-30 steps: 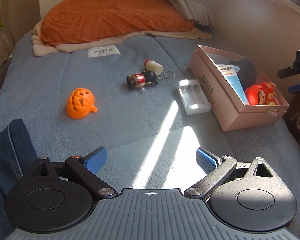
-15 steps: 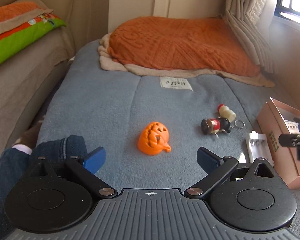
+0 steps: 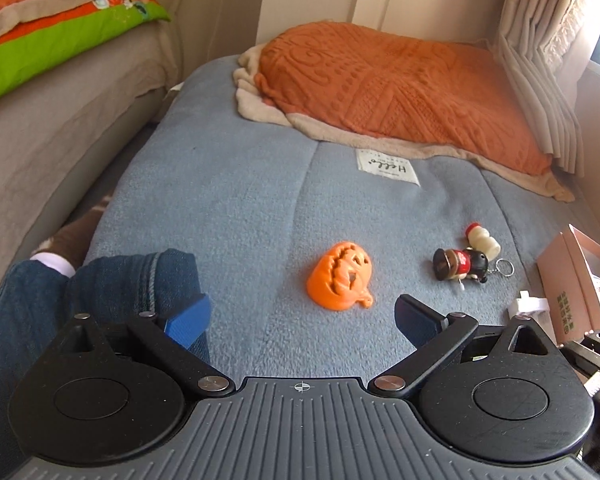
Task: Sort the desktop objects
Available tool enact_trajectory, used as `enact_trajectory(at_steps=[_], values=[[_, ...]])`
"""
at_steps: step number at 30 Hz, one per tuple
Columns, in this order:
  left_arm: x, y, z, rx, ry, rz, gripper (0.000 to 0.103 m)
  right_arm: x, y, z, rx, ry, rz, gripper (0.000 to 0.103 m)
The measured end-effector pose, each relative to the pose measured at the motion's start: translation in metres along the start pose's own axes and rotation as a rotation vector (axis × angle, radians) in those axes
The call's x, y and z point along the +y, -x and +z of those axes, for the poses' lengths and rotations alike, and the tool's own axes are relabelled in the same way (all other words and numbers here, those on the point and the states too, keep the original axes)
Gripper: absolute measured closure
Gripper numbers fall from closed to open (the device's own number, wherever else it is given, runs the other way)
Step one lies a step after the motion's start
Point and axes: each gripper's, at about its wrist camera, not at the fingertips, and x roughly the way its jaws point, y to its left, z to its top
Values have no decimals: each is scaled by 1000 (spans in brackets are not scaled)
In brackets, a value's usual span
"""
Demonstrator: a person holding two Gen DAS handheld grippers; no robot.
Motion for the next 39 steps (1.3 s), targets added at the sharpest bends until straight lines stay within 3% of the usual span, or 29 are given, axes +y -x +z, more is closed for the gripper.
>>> enact_trajectory(at_steps=[6, 9, 13, 18, 22, 25, 27, 28, 32, 36, 39], values=[[-4, -3, -4, 21, -22, 7, 2, 14, 56, -40, 9, 14, 252, 95], [-4, -1, -4, 28, -16, 1, 2, 0, 81, -41, -22, -25, 346, 95], [-1, -5, -5, 80, 35, -26, 2, -59, 61, 7, -53, -224, 314, 84], [-8, -13, -12, 147, 4, -54, 1, -116, -26, 72, 9, -489, 264, 60], [-17, -21, -20, 195, -40, -80, 1, -110, -77, 104, 23, -562, 174, 59], [-20, -25, -23, 211, -47, -87, 1, -100, -104, 115, 66, -561, 174, 60], [-23, -27, -24, 215, -53, -84, 0, -94, -116, 116, 104, -532, 164, 71], [-23, -28, -23, 216, -53, -84, 0, -92, -118, 116, 112, -515, 162, 76], [-22, -29, -23, 217, -44, -88, 0, -85, -100, 105, 66, -446, 176, 76], [-23, -29, -23, 217, -50, -85, 0, -90, -56, 87, 18, -446, 269, 76], [-23, -28, -24, 212, -61, -79, 0, -93, -24, 71, 16, -464, 393, 76]])
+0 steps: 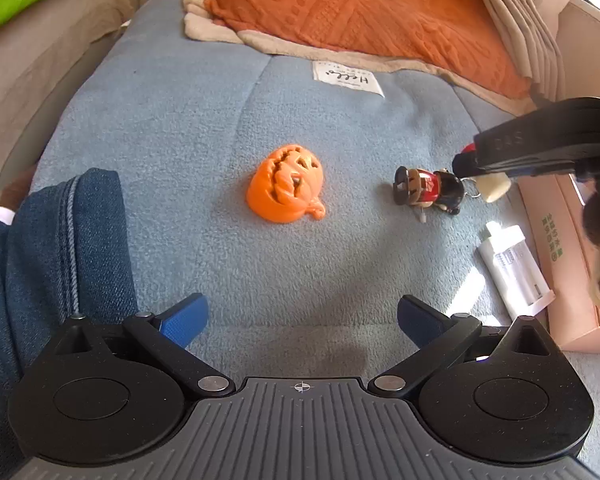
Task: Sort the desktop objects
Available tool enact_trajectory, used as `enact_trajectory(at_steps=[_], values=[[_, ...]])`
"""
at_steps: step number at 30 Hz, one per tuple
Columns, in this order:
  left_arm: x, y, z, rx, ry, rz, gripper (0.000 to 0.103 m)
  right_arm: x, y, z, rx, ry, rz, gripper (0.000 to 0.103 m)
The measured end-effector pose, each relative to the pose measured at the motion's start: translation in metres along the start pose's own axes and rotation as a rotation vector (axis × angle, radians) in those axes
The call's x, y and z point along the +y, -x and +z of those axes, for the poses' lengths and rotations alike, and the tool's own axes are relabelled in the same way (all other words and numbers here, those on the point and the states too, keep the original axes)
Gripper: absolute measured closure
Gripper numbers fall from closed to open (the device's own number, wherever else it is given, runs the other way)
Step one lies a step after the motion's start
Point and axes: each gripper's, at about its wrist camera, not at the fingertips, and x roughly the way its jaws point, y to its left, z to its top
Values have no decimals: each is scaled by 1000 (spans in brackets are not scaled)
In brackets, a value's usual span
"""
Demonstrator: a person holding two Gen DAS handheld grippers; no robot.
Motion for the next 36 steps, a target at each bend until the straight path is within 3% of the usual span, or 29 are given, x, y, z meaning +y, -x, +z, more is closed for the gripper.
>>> enact_trajectory(at_steps=[3, 5, 8, 11, 19, 22, 26, 36], values=[[0, 1, -2, -5, -14, 16, 0, -1, 26, -18, 43, -5, 146, 76], [1, 2, -3, -9, -24, 31, 0, 0, 43, -31, 24, 9, 149, 73], [6, 6, -3, -31, -12, 42, 0, 3, 60, -53, -40, 75, 10, 73], [11, 12, 1, -71, 21, 59, 0, 23, 59, -86, -81, 267, -180, 73], [10, 16, 2, -105, 15, 55, 0, 44, 5, -115, -89, 420, -367, 74], [11, 15, 2, -112, 24, 58, 0, 42, -9, -110, -52, 374, -346, 87], [13, 12, 2, -104, 33, 69, 0, 43, 1, -113, -38, 332, -306, 91], [6, 12, -3, -116, -6, 62, 0, 50, 71, -197, 37, 306, -165, 90]])
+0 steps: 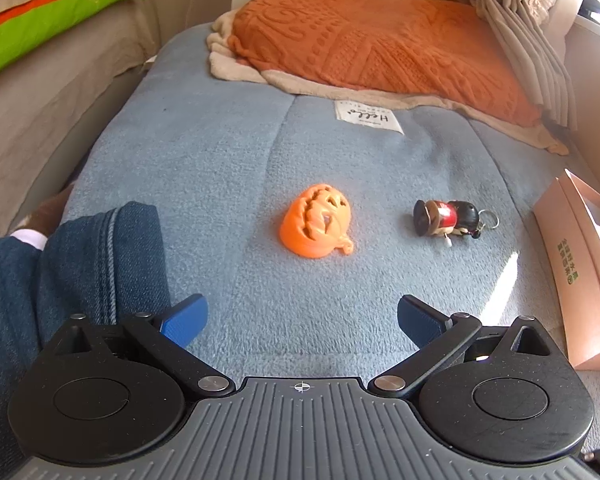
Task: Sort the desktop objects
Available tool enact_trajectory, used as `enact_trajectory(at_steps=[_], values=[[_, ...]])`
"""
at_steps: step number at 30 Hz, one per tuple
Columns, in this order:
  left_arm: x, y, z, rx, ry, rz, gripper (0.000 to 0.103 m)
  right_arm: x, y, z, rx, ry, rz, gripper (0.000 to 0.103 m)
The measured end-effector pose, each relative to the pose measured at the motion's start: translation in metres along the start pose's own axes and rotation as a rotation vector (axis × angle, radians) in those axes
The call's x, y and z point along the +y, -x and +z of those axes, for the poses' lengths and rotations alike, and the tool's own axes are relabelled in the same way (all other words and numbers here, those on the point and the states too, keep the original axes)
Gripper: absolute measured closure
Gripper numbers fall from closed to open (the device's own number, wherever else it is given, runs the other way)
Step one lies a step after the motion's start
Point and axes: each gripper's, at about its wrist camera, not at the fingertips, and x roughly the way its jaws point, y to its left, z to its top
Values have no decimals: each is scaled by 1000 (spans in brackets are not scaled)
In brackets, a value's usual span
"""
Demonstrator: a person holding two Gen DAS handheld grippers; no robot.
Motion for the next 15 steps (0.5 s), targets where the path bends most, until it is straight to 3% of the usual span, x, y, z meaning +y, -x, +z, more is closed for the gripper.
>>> enact_trajectory(at_steps=[1, 3, 5, 7, 10, 12, 15], values=[[-1, -1, -1, 8, -7, -6, 0, 1, 8, -9, 6, -25, 18, 87], [-5, -2, -3, 19, -32, -15, 0, 4, 22, -28, 6, -76, 44, 70], [-9, 2, -5, 1, -62, -30, 0, 9, 35, -44, -27, -102, 43, 36], [-16, 10, -8, -34, -104, -63, 0, 15, 41, -55, -58, -114, 29, 20], [-33, 21, -16, -73, -213, -111, 0, 22, 37, -60, -73, -111, -9, 11], [-47, 24, -21, -46, -295, -152, 0, 24, 31, -63, -99, -129, -45, 0], [-69, 29, -30, -12, -405, -201, 0, 17, 25, -68, -120, -220, -29, 0]])
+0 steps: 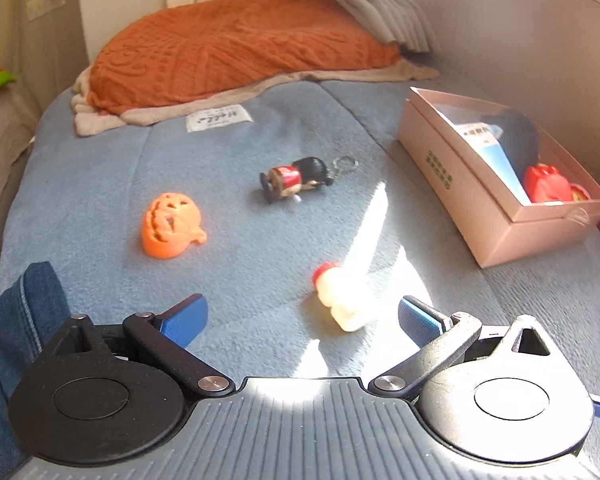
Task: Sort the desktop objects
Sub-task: 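Move the right tool to the white battery charger and grasp it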
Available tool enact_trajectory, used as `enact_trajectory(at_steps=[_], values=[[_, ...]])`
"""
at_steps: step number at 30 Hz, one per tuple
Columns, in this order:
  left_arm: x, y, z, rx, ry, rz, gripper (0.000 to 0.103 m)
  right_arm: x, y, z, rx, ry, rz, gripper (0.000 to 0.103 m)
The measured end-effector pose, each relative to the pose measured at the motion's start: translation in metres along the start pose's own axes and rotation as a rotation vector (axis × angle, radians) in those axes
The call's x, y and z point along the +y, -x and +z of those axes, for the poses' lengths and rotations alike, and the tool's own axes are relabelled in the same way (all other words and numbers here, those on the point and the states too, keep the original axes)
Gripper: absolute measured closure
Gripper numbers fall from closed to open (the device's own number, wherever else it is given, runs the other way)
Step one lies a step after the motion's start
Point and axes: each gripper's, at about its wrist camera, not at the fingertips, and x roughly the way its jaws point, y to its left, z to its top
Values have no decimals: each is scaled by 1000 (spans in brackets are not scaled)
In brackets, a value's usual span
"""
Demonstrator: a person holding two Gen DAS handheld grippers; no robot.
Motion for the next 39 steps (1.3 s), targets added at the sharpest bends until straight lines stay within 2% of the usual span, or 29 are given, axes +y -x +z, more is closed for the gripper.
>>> enact_trajectory(at_steps=[2, 5, 8, 10, 12, 16, 19, 21, 24, 28, 30, 35, 39], values=[[-16, -4, -1, 19, -53, -17, 0, -8, -3, -4, -2, -83, 26, 0], [-23, -15, 1, 43, -39, -46, 2, -15, -8, -8, -9, -149, 58, 0], [-24, -24, 1, 55, -33, -39, 26, -12, -8, -8, -19, -129, 50, 0], [-24, -25, -2, 53, -42, -34, 27, -10, -8, -9, -28, -122, 46, 0], [-22, -24, -5, 52, -53, -37, 33, -10, -8, -9, -33, -123, 46, 0], [-18, -16, -7, 27, -11, -162, 28, -8, -7, -10, -42, -113, 39, 0], [-21, -13, -7, 9, 6, -244, 18, -5, -6, -11, -55, -102, 30, 0], [-22, -12, -7, 8, 13, -278, 16, -4, -6, -11, -61, -99, 26, 0], [-24, -12, -8, -4, 6, -248, 13, -4, -4, -12, -64, -99, 23, 0], [-19, -14, 1, 14, -35, -92, 10, -3, -4, -13, -64, -97, 21, 0], [-16, -14, 7, 10, -53, -105, 7, -3, -5, -13, -67, -95, 21, 0], [-23, -31, 21, 4, -203, -150, 3, -3, -5, -12, -68, -91, 18, 0], [-18, -49, 18, 81, -139, -203, 3, 0, -4, -12, -80, -68, 5, 0]])
